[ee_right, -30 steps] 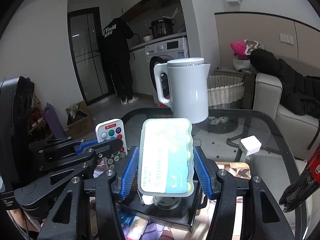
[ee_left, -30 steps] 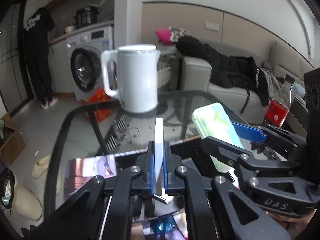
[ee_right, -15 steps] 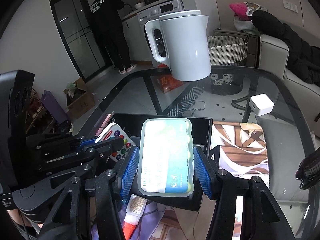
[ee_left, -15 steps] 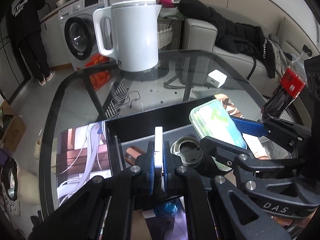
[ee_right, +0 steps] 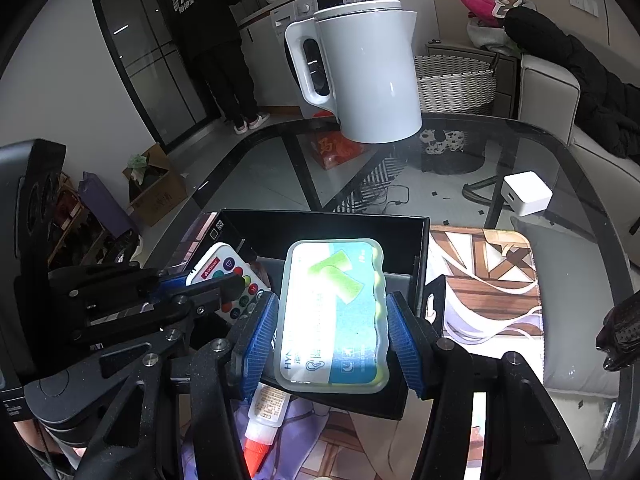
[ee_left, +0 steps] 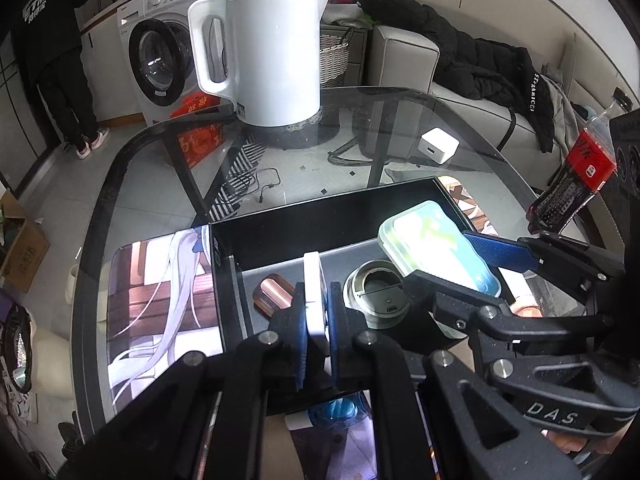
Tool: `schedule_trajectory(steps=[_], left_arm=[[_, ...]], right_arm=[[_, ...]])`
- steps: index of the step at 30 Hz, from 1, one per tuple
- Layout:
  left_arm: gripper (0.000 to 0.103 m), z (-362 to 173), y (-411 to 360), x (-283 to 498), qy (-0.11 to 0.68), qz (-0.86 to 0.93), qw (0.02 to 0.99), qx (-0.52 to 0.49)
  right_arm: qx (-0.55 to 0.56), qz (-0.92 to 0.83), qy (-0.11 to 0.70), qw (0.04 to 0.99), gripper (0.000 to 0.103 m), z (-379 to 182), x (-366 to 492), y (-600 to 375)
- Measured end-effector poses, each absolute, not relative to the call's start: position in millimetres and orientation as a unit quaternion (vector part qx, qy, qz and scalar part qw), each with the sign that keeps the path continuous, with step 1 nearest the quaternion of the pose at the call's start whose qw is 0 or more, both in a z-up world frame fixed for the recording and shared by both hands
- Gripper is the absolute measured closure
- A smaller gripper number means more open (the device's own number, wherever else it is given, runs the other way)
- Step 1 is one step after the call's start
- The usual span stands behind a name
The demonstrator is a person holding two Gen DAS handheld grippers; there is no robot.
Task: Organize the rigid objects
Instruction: 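Carry the white strip with the left tool while the right tool lowers the plastic box into the black box, then lift both open tools away from the black box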
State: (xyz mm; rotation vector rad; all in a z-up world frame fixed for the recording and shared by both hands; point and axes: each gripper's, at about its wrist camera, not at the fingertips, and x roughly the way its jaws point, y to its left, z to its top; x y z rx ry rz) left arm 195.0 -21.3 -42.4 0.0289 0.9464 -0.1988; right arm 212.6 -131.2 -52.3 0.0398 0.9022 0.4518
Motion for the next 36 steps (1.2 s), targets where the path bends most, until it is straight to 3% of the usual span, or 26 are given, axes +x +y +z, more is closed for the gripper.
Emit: schedule_trajectory(steps=[7,13,16,29,36], left_arm=[[0.074,-41,-14,196,0.446,-0.079,0.891,0.012],[0.071,-38,-13,195,0.44,-0.078,0.894,0.014],[0.061,-35,-12,193,0.433,-0.071,0.899,0.016],[0.061,-7,-11,166,0.388,-0.074,0.919,0.02],[0.06,20,-10,115,0.303,-0.073,0.95,0.022]], right_arm=[[0.03,0.218,0.434,0.874,0.046,-51,210,-135],[0.03,0.217,0.431,0.875,0.046,-48,206,-135],[0.032,0.217,0.427,0.877,0.046,-45,203,-136],[0.033,0.229,0.394,0.89,0.046,-21,180,-137],[0.032,0.238,0.335,0.911,0.046,7,140,-142]])
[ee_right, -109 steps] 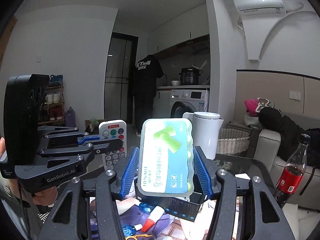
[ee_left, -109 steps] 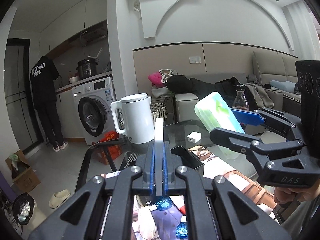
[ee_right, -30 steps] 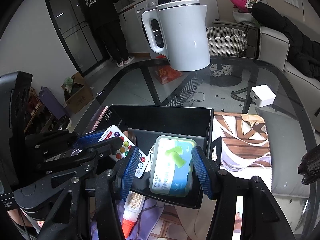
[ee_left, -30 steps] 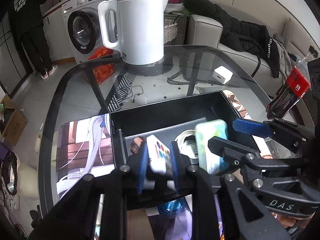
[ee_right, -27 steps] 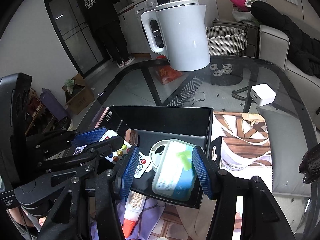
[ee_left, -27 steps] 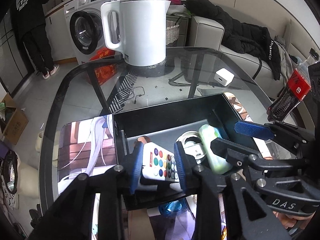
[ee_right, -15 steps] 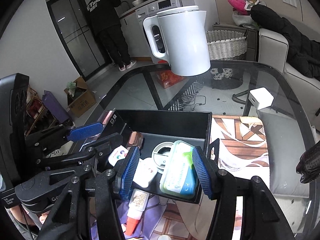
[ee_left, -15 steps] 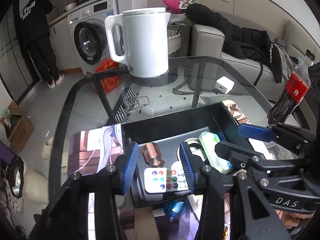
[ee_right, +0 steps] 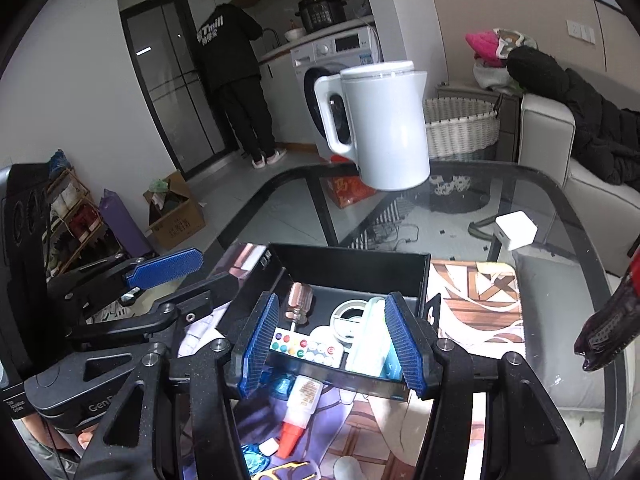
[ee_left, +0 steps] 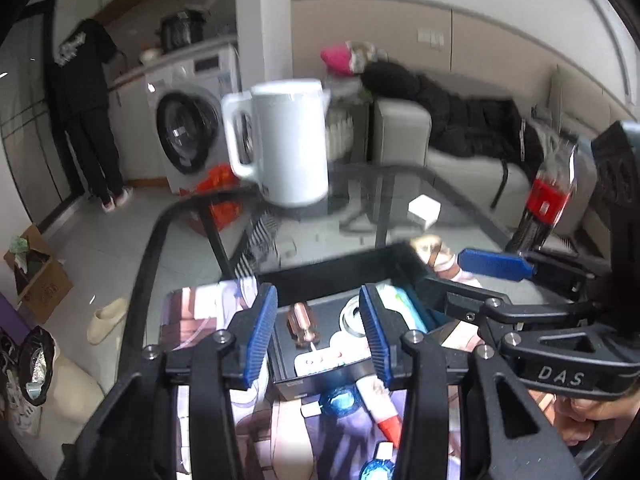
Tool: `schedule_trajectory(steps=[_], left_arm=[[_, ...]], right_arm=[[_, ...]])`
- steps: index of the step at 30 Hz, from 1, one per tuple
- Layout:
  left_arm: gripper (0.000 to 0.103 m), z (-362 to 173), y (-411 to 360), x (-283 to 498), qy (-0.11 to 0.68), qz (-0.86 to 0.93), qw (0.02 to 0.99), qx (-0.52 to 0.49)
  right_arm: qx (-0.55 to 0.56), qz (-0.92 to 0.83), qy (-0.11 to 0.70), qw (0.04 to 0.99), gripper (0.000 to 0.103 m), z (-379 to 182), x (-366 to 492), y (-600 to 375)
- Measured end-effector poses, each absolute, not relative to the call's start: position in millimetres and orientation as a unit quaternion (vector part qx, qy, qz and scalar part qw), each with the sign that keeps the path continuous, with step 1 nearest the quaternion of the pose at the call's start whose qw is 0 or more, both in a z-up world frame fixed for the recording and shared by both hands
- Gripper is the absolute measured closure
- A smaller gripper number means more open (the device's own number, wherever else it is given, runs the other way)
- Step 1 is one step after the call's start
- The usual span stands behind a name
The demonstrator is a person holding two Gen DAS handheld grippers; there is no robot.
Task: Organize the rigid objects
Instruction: 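Lift both open tools away from the black box, then grasp the blue glass bottle with the left tool while the right tool grasps the yellow clip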
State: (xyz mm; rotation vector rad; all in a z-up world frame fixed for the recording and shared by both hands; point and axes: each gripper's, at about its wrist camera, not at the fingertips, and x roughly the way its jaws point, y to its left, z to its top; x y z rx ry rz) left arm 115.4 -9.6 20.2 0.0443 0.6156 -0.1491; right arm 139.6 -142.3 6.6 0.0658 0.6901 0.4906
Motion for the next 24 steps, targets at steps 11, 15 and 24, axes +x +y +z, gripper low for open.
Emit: schedule_trajectory(steps=[11,15,24], left_arm=[[0.053,48,-11,21,0.16,-0.112,0.98,0.043],[0.049,37,-14,4,0.166,-0.112,0.978,0.056],[0.049,-26,-26,19,0.282,-0.13,0.947,0.078]], right_arm=[[0.046,0.233,0.215,0.947,0.037,38,45,-162],[0.05,0.221,0.198,0.954,0.029,34,24,-175],[0.044,0.211,0.234,0.948,0.029,7,17,-188]])
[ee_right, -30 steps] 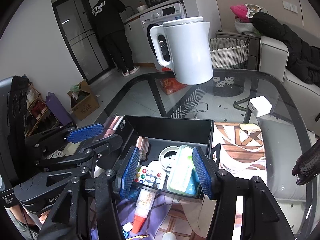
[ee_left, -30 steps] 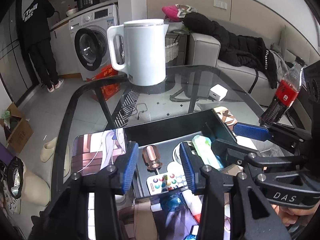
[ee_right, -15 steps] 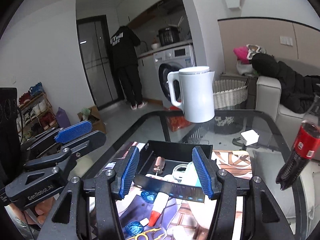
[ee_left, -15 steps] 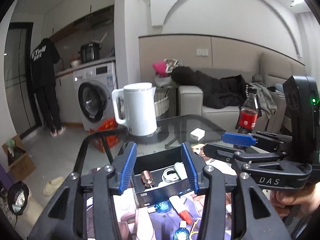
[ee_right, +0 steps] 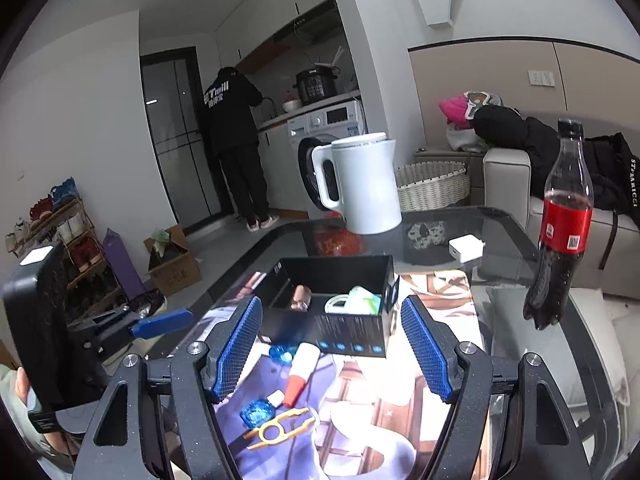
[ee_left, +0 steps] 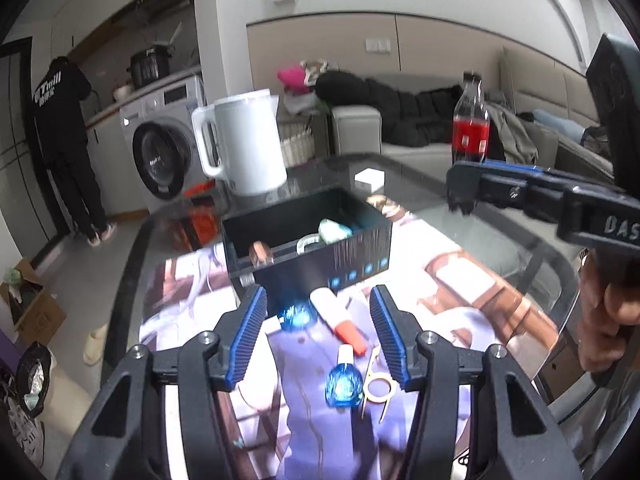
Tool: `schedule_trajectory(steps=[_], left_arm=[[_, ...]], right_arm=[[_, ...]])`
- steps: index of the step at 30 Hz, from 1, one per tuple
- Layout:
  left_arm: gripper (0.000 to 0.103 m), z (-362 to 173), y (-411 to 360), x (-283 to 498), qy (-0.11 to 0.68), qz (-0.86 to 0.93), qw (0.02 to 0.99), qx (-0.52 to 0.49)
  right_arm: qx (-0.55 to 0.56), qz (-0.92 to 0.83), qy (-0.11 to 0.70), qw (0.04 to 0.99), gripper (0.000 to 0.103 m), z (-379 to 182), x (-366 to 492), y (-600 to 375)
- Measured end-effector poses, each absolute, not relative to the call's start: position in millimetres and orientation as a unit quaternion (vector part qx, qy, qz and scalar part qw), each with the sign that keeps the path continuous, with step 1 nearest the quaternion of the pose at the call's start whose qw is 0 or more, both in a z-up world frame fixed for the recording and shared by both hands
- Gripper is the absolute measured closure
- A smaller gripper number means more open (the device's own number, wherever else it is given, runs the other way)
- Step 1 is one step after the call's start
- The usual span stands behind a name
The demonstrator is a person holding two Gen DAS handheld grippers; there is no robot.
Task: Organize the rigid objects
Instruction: 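Grasp the blue glass bottle with the left tool while the right tool grasps the yellow clip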
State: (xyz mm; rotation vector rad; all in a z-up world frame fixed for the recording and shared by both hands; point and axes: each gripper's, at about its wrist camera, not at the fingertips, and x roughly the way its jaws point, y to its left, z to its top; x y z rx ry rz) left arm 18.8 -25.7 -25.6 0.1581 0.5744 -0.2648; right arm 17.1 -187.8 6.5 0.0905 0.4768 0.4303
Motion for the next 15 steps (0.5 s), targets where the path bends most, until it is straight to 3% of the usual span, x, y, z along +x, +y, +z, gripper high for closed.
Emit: schedule_trajectory(steps=[5,10,12,15], left_arm=[[0.049,-52,-34,30,0.339,-0.133,0.927,0.089],[0.05,-76,-36,36,0.389,-0.14,0.907,0.088],[0.054,-81,-38,34,0.395,-0.143,0.903,0.095],[0.074,-87,-39,35,0.414,-0.147,0.893,0.1]], right_arm=[[0.032,0.217,0.287,0.933,0.029,-20,26,-180],[0.018,0.226,0.39,0.893,0.029,-57,44,-166],[0.016,0.23,0.415,0.88,0.029,-70,46,-161],[0.008,0.237,0.439,0.867,0.029,-82,46,-152]])
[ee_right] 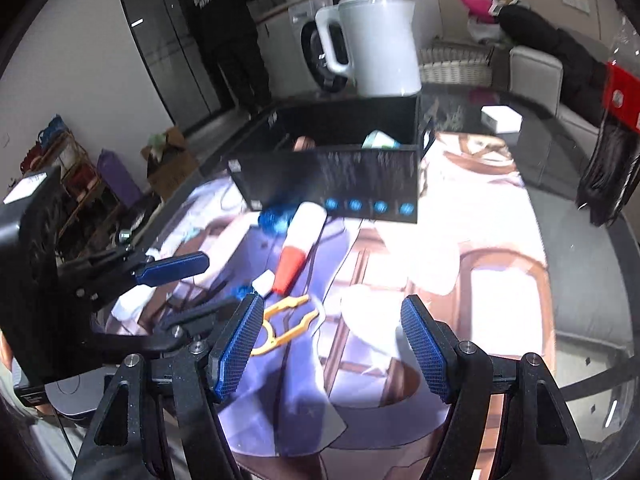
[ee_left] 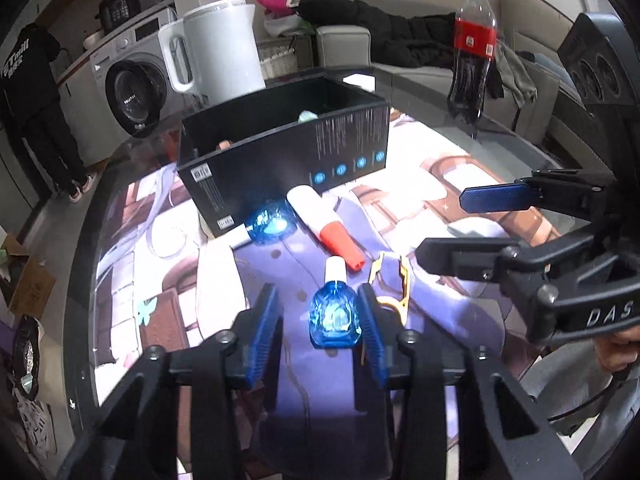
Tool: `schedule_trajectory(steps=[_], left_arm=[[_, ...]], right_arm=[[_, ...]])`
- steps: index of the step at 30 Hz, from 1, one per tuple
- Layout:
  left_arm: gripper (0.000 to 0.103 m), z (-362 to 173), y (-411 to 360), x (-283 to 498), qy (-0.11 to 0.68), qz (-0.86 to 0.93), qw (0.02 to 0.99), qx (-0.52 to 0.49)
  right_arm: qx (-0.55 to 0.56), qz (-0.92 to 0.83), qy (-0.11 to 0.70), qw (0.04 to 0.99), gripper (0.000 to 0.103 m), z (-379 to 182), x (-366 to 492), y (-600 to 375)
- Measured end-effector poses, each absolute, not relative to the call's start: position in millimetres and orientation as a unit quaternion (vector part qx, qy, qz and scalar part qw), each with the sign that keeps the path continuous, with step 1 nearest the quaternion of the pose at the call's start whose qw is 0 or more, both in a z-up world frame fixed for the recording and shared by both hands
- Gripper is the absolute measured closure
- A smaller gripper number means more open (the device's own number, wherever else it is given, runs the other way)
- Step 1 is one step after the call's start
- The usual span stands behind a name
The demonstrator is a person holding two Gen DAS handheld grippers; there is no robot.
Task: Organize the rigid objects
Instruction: 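Grasp the blue glass bottle with the left tool while the right tool grasps the yellow clip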
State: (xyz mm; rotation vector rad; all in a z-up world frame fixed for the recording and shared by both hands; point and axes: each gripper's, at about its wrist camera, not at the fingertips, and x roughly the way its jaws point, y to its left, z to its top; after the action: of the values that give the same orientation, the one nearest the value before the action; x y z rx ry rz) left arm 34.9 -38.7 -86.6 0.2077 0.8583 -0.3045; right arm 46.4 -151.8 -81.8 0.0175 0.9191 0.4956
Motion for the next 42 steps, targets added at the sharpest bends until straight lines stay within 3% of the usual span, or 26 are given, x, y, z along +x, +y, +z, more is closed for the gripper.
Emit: schedule_trajectory(steps=[1,7,24,27,32,42], left_arm=[[0.078,-87,-37,35,0.419,-0.149,0.891,0.095],[0.078,-85,-27,33,0.424,-0.15,0.888,0.089],[0.074,-73,0,32,0.407,-0.121,0.903,0.069],[0.072,-74,-5,34,0.411,-0.128,0.9,0.07],[0.054,-76,-21,36,0.414,-0.135,0.897,0.078],[0.058,-96,-41,52,0.452,-0.143,0.877,0.082]], right_arm=[[0.007,0.239,0.444,0.863,0.029,-85,46,-149],[0.014,0.254,0.488,0.835,0.029,-105,45,-131],[-0.069,0.24,0.457,0.854,0.032,-107,42,-102],[-0.063,0.23,0.457,0.857,0.032,-107,43,-117],[-0.06,0.213,0.461,0.859,0.041,-105,50,-137],[-0.05,0.225,0.467,0.854,0.043,-103,57,-140]])
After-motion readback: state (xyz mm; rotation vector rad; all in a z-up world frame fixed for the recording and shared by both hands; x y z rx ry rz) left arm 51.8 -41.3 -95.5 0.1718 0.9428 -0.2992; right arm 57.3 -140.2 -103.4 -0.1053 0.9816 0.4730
